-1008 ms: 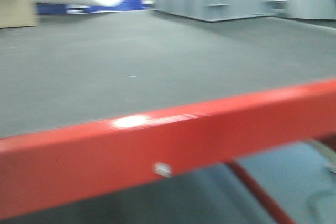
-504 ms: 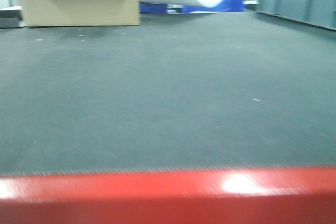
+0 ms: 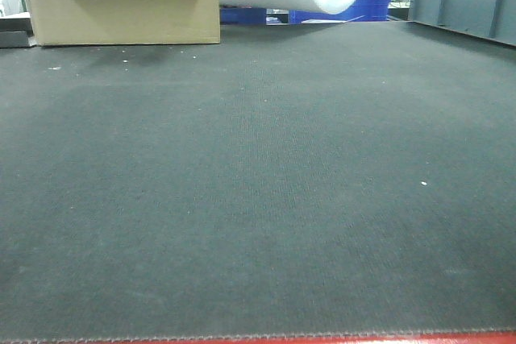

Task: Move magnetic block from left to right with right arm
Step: 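Turn the base and drive up to the second grey table, then lower the held red cube onto the second table with the right gripper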

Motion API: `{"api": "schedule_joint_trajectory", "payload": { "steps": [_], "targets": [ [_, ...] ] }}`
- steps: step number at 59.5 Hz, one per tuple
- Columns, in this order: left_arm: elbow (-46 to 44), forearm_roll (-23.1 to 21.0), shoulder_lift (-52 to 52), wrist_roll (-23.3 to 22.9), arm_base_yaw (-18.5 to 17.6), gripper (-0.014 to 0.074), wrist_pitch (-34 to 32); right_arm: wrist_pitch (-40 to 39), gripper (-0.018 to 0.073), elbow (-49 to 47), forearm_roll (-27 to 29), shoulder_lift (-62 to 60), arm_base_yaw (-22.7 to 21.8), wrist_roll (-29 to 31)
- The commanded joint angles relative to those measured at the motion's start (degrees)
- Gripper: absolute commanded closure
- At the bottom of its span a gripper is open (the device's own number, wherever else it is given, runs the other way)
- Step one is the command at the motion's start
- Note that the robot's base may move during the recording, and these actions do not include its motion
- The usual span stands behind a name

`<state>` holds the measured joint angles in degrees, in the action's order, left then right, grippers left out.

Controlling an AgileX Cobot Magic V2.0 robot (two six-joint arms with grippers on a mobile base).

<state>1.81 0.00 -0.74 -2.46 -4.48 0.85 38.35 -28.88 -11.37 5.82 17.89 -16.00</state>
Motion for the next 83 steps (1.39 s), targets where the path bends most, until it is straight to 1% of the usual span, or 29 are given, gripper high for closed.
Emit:
{"api": "schedule_joint_trajectory", "payload": {
  "steps": [1, 40, 48, 55, 58, 62, 73, 79, 83],
  "targets": [
    [0.43, 0.0, -0.59, -0.25, 0.01, 0.0713, -5.09, -5.07, 0.0344, -1.39, -1.25, 1.03, -0.37, 0.33],
    [0.43, 0.0, -0.59, -0.25, 0.01, 0.0712, -5.09, -5.88, 0.0344, -1.39, -1.25, 1.03, -0.37, 0.33],
    [0.43, 0.0, -0.59, -0.25, 0.01, 0.0713, -5.09, -5.67, 0.0344, -1.54, -0.48, 1.1, -0.37, 0.33],
    [0.43, 0.0, -0.59, -0.25, 0.01, 0.0713, -5.09, -5.48, 0.0344, -3.41, 1.57, 3.34, -0.37, 0.86],
    [0.43, 0.0, -0.59, -0.25, 0.01, 0.0713, -5.09, -5.43, 0.0344, -4.78, 3.0, 5.93, -0.37, 2.98],
    [0.43, 0.0, -0.59, -0.25, 0.01, 0.0713, -5.09, -5.17, 0.0344, -7.09, 5.74, 10.5, -0.37, 7.71],
    [0.43, 0.0, -0.59, -0.25, 0.01, 0.0713, -5.09, -5.02, 0.0344, -13.73, 16.51, 25.94, 0.09, 19.9],
    [0.43, 0.0, -0.59, -0.25, 0.01, 0.0713, -5.09, -4.86, 0.0344, -17.23, 20.9, 33.74, 2.18, 23.06],
    [0.43, 0.0, -0.59, -0.25, 0.01, 0.0713, -5.09, -4.75, 0.0344, -19.58, 21.84, 38.76, 4.47, 24.26]
  ]
}}
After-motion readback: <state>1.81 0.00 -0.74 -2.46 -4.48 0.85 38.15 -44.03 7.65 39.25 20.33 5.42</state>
